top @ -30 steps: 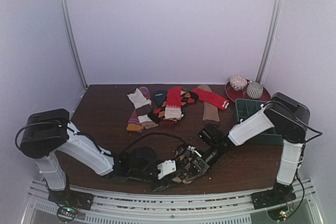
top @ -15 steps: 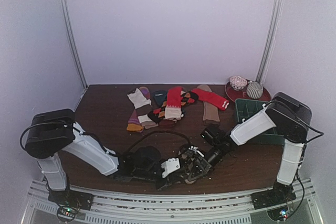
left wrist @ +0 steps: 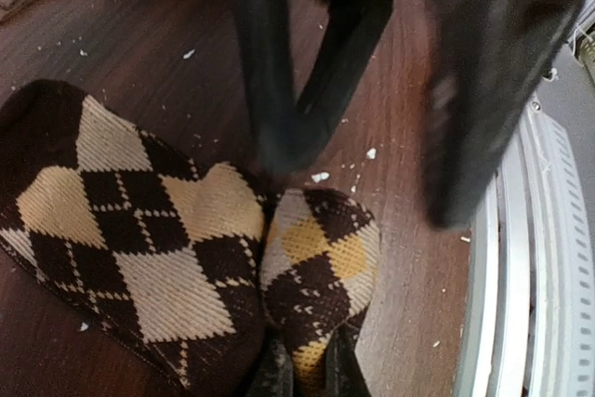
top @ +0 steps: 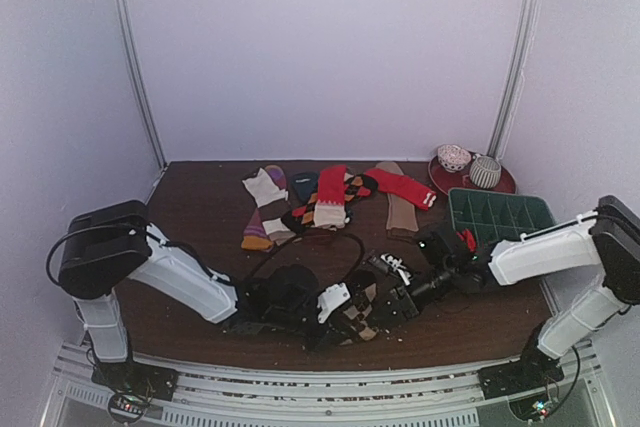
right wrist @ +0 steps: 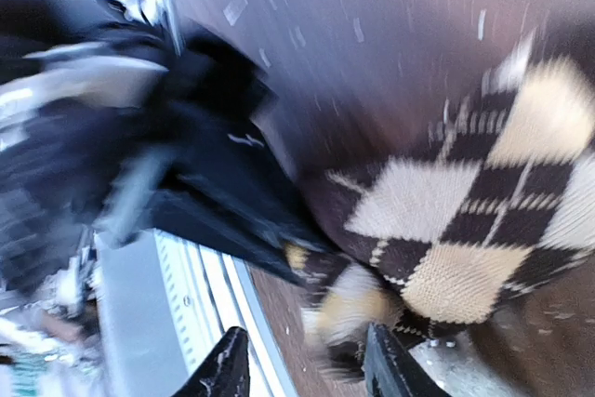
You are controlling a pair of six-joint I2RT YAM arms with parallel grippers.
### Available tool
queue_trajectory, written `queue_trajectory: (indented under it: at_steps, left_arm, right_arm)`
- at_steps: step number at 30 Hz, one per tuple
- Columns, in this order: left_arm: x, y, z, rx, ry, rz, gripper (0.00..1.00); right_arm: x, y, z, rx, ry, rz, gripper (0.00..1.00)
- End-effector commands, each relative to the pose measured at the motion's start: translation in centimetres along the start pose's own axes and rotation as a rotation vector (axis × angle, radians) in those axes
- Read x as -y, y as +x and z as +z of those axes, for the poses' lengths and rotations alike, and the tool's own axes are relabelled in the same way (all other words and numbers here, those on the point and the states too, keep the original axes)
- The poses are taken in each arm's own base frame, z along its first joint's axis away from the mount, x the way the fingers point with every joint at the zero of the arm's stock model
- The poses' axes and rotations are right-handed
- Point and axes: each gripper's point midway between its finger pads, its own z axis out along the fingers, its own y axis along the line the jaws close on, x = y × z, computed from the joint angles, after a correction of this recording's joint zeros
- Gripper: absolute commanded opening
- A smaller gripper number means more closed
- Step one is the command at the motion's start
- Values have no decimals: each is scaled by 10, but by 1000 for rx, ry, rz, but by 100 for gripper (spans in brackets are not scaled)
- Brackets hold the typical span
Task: Roll the socks
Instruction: Roll a pair of socks at the center of the board.
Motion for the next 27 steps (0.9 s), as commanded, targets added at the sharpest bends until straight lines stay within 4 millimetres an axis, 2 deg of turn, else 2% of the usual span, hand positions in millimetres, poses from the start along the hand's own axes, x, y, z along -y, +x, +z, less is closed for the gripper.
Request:
queue_trajectory:
  at_steps: [1, 5, 7, 11, 16, 19, 22, 27]
  left_arm:
    - [-18, 132, -15, -468, 8, -318, 0]
    - [-23, 145, -23, -530, 20, -380, 0]
    - [-24, 153, -25, -575, 15, -385, 0]
    - [-25, 162, -27, -615, 11, -389, 0]
    - [-28, 164, -28, -625, 8, -384, 0]
    - [-29, 167, -29, -632, 4, -382, 0]
    - [-28, 168, -30, -635, 8, -380, 0]
    - [-27, 170, -31, -641, 17, -369, 0]
  right_arm:
    - [-22, -47, -32, 311, 71, -302, 46]
    - [-34, -36, -37, 409, 153, -580, 52]
    - [-36, -31, -33, 417, 206, -701, 56]
    - [-34, -25, -14, 363, 259, -811, 58]
    - [-26, -8, 20, 230, 282, -878, 58]
    - [-19, -1, 31, 181, 292, -881, 58]
    - [-7, 3, 33, 163, 336, -864, 58]
    - [10, -1, 22, 202, 451, -851, 58]
